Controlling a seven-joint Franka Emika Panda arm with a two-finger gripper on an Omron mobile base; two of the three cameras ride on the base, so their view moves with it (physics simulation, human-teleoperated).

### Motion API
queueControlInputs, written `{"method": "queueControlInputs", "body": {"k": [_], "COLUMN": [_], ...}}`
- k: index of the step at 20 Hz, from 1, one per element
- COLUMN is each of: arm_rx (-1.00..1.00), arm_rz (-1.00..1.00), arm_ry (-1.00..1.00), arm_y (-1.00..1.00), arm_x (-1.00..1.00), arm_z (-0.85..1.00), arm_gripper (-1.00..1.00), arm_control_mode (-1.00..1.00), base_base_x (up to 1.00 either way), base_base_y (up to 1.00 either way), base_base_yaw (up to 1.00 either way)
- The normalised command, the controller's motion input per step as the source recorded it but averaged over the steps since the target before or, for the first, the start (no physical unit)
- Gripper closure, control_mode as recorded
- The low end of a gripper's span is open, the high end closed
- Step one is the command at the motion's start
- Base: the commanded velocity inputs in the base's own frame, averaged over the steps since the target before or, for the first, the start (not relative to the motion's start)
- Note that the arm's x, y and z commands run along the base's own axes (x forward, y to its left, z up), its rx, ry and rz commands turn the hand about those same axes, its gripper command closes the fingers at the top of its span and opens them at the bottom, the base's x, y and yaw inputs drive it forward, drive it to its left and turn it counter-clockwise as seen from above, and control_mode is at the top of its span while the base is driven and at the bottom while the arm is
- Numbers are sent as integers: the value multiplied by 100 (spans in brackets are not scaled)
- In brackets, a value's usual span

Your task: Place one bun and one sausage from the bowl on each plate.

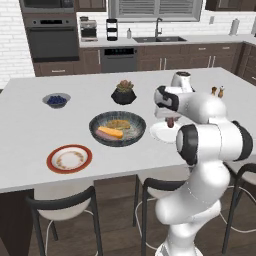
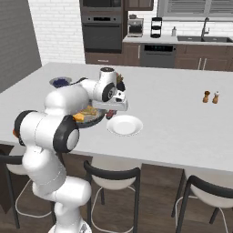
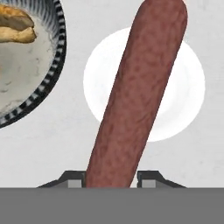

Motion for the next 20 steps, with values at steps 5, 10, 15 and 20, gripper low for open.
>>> {"method": "queueControlInputs", "body": {"k": [5,10,15,20], "arm_rx": [0,0,0,0], "arm_rz": [15,13,12,9], "arm_ry": [13,5,0,-2], "arm_y": [-80,-24,0,0], "arm_x": [91,15,-1,7], "arm_z": [-13,-79,-81,-49], "arm_gripper": [100,100,100,100], "arm_control_mode": [-100,-100,-100,-100], "base_base_x": [0,0,0,0], "base_base_y": [0,0,0,0], "base_base_yaw": [0,0,0,0]}}
